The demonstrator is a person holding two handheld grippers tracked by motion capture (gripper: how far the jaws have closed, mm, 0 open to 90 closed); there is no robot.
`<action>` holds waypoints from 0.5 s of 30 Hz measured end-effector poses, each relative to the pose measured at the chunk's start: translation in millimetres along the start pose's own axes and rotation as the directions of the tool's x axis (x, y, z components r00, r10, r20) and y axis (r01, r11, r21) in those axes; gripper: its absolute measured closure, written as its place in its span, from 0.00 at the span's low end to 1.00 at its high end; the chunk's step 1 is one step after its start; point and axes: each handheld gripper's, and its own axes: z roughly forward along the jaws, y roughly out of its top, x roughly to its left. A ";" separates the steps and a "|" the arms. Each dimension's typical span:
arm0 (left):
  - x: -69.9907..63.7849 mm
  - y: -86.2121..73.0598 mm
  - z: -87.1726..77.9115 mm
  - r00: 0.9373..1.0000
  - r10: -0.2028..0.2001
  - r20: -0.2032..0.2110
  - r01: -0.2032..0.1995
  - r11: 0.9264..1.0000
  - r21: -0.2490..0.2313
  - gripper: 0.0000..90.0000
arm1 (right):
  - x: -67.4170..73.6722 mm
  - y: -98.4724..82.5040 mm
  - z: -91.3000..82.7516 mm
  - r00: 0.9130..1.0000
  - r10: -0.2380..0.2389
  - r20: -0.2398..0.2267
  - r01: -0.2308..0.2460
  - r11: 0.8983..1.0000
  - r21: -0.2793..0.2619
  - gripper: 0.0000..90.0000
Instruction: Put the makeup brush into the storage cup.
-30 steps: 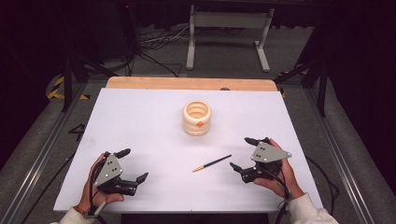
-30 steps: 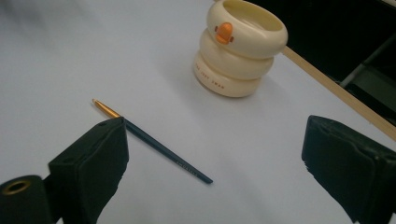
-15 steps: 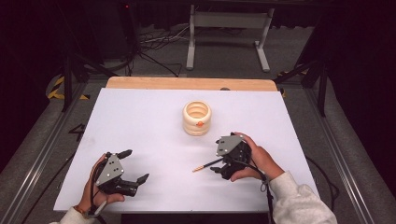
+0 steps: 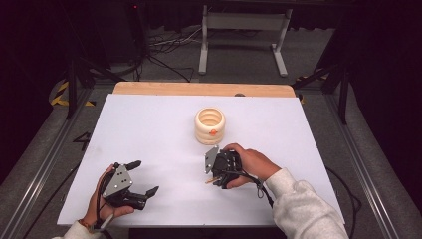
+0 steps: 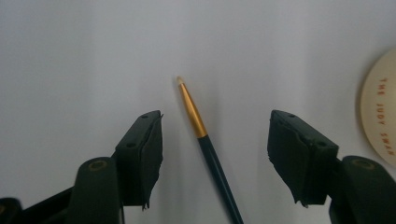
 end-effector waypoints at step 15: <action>2.1 -2.0 1.5 1.000 -0.012 0.012 0.012 1.000 0.012 0.04 | -4.4 13.9 22.3 0.987 -0.100 -0.122 0.116 0.984 0.138 0.92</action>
